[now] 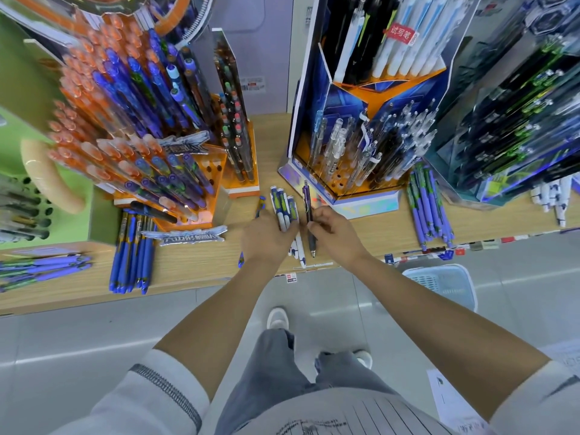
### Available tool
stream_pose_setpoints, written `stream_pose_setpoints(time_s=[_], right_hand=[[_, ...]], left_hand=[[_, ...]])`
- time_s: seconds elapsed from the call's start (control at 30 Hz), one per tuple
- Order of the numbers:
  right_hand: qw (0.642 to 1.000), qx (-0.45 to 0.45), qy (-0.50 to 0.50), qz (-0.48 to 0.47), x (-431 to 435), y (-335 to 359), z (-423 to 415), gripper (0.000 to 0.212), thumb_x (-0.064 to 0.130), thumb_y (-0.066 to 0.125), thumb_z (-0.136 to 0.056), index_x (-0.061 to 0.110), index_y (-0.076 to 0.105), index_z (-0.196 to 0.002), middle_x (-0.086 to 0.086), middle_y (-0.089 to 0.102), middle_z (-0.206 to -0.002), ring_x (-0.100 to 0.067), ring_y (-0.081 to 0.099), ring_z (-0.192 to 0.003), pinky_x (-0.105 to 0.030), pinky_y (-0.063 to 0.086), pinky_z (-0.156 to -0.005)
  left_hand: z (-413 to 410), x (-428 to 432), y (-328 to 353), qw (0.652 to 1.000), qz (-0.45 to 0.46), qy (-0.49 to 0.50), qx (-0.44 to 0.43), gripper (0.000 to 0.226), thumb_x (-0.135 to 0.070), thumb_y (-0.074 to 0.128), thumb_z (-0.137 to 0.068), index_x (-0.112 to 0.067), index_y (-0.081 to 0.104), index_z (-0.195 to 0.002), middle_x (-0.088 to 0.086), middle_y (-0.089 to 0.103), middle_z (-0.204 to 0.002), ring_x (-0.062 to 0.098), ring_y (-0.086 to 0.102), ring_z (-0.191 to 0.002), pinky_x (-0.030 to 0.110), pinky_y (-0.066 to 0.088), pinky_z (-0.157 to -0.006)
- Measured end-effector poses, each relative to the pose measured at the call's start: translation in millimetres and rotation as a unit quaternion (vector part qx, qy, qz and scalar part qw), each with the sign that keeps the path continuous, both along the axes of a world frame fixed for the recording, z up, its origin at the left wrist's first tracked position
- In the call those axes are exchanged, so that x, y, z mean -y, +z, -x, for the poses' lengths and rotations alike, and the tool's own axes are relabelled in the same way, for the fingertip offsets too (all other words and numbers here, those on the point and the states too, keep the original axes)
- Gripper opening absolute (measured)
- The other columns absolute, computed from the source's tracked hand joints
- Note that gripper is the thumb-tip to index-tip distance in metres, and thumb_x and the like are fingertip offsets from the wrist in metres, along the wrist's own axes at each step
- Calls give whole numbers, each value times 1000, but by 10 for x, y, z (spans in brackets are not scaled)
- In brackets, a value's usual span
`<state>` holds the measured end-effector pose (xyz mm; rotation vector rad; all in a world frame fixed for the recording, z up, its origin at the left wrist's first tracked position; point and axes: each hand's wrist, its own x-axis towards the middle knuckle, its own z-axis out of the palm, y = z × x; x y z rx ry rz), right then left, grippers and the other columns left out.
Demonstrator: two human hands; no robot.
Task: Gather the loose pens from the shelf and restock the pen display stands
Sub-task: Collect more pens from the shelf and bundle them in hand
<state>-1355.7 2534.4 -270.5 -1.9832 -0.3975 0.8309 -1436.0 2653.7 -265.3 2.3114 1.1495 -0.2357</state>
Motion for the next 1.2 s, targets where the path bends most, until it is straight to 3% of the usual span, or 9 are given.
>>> stream_pose_setpoints(time_s=[0.13,0.27,0.37,0.53,0.73,0.8,0.9,1.1,1.2], right_hand=[[1000,13,-7,14,101,10,-43,8,8,58,-91,16,57,-89,-8,70,-91,-25,63,-79,-34,49,-71],[999,-1,-34,17,227,17,-78,8,5,59,-89,11,59,-94,-8,67,-86,-16,58,-75,-20,45,-66],[999,-35,-36,13,275,0,-81,1,3,58,-90,2,58,-91,-13,63,-68,-23,54,-64,-28,47,-64],[996,-70,-43,16,332,-38,-50,3,4,57,-91,5,59,-93,-30,68,-93,-27,59,-76,-43,52,-76],[995,-85,-59,10,369,-28,39,15,3,56,-91,15,59,-82,-29,68,-90,-27,59,-68,-43,50,-72],[992,-101,-72,-2,379,-12,60,17,2,55,-92,15,58,-82,-32,67,-92,-30,60,-74,-44,52,-72],[990,-108,-84,-18,391,-8,68,11,3,55,-94,13,58,-88,-20,68,-88,-27,61,-78,-34,51,-66],[983,-140,-88,-79,399,73,126,8,5,51,-98,3,54,-105,-9,64,-76,-4,64,-58,-20,50,-53],[983,-141,-75,-85,434,82,156,5,9,51,-99,7,54,-103,-12,66,-76,-14,63,-60,-24,48,-52]], left_hand=[[-3,95,46,999,4,-25,-19,74,-64,68,-73,-7,44,-114,11,64,-103,31,64,-96,37,48,-68],[-46,122,100,996,-7,-49,-68,71,-58,72,-73,-6,46,-115,10,62,-111,28,62,-103,35,48,-76],[-87,133,149,994,-8,-61,-90,61,-48,72,-76,-5,50,-113,10,63,-111,27,62,-102,33,48,-77],[-50,155,174,997,-3,-39,-66,57,-38,74,-77,-2,47,-113,11,62,-107,30,62,-101,33,44,-73],[18,112,95,996,40,-72,-46,29,-30,65,-85,-3,62,-96,14,65,-95,30,62,-93,29,36,-66],[60,102,74,996,56,-69,-28,28,-28,62,-88,-1,61,-96,16,65,-97,32,60,-94,29,34,-66],[126,95,75,995,70,-67,-1,30,-27,55,-93,1,55,-104,18,62,-101,34,57,-97,30,34,-68],[281,87,0,974,208,-12,93,26,-31,50,-97,-9,43,-87,17,67,-80,31,65,-67,45,58,-61],[307,156,32,964,233,43,117,19,-26,48,-99,-8,43,-93,15,59,-78,22,56,-63,29,57,-61]])
